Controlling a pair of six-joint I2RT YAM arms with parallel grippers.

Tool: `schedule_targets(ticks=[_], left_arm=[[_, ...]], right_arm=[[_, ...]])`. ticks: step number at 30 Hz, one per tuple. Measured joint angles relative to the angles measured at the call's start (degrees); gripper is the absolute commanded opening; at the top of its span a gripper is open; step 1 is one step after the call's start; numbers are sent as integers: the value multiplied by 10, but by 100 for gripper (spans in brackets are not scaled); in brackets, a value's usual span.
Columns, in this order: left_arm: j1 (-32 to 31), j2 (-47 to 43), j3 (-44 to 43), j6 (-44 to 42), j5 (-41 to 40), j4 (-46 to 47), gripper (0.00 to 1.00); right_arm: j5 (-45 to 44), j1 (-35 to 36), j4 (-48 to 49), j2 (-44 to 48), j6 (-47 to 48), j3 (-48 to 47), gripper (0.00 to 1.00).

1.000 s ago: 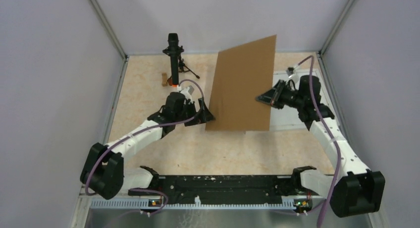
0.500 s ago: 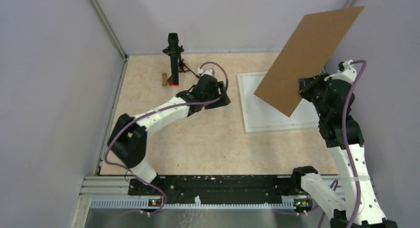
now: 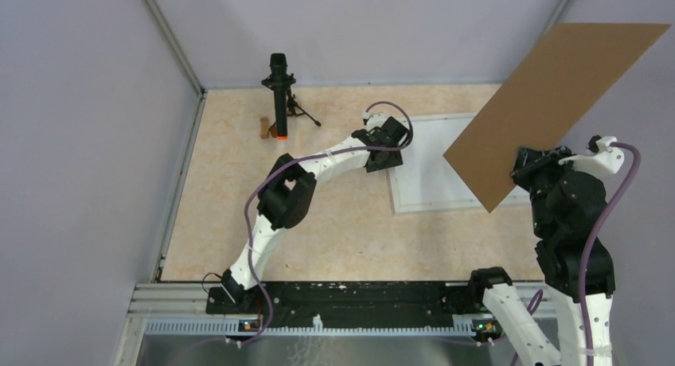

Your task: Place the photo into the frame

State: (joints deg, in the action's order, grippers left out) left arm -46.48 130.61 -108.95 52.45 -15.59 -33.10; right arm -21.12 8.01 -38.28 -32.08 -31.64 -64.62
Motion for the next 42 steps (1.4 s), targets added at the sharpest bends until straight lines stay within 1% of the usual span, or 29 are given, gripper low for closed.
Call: schedule_targets(ticks=[4,6,9,13,17,20,25,27,30,33,34,36,37,40,42], left_arm=[[-4,28,-17,13,-18,-20,59],[-5,31,-24,17,-21,-22,58],[-9,32,-25,24,-26,-23,54],[-10,34,-26,39,-28,-21,44],[-12,28,-5,75,-34,-5,40],[-11,-10,67,104,-36,37,35],[-1,-132,257,158,-46,78,32],[5,-184,332,180,-49,88,26],[11,-264,445,217,-46,112,15],[13,-347,560,266,-25,162,10],[14,-377,601,283,-11,185,7],[17,-414,650,311,14,214,2],[18,-426,667,325,26,225,1],[10,-435,688,367,59,254,0],[-8,-433,697,403,82,277,0]], right_arm=[[-2,0,-3,13,9,-4,0],[-2,0,-8,13,13,-4,0],[0,0,-17,13,16,-4,0],[9,0,-21,13,17,-4,0],[18,0,-21,13,16,-2,0],[22,0,-17,13,16,2,0],[51,0,-8,3,11,28,0],[71,0,-1,-5,5,43,0],[113,0,12,-28,-7,70,0],[161,0,35,-50,-34,97,0],[177,0,46,-58,-43,107,0],[211,0,70,-76,-68,130,0],[227,0,79,-85,-80,138,0],[267,0,109,-115,-114,157,0],[279,0,125,-128,-130,164,0]])
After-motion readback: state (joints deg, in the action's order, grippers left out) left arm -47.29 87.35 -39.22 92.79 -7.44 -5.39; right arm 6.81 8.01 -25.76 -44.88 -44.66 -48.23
